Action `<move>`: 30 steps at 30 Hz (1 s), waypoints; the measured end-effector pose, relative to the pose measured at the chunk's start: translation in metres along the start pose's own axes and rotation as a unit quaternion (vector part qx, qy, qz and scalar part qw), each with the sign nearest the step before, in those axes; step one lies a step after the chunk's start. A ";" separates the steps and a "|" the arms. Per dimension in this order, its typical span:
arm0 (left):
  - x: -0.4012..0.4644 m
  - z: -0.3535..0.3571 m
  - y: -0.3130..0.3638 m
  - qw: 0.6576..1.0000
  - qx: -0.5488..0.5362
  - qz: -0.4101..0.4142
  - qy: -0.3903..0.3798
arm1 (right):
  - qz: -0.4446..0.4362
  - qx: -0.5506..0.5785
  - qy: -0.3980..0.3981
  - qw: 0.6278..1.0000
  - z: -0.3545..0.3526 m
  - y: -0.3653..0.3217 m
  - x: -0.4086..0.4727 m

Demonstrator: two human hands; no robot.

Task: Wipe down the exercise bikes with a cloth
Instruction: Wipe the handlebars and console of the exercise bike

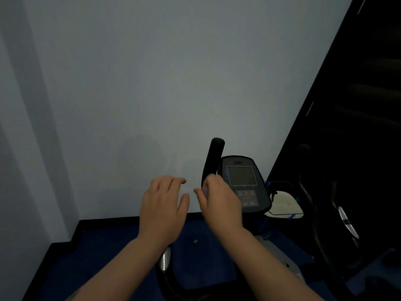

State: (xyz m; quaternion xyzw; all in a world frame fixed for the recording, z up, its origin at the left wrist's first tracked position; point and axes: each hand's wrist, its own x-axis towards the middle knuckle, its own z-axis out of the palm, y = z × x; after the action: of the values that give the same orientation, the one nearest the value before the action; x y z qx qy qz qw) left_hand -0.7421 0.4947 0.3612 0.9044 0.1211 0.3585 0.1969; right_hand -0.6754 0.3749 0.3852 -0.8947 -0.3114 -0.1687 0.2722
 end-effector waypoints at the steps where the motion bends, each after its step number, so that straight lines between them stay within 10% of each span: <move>1: 0.000 0.000 0.000 1.000 -0.004 0.002 0.002 | 0.001 -0.012 0.008 1.000 0.001 -0.004 0.006; 30: -0.002 0.000 -0.004 0.999 -0.034 0.008 0.019 | 0.066 0.158 0.046 0.984 -0.008 0.025 -0.025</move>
State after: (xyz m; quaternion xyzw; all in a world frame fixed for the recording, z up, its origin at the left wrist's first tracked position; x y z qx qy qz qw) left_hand -0.7438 0.4971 0.3582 0.8910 0.1056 0.3814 0.2224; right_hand -0.6789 0.3426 0.3701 -0.8504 -0.2612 -0.1402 0.4347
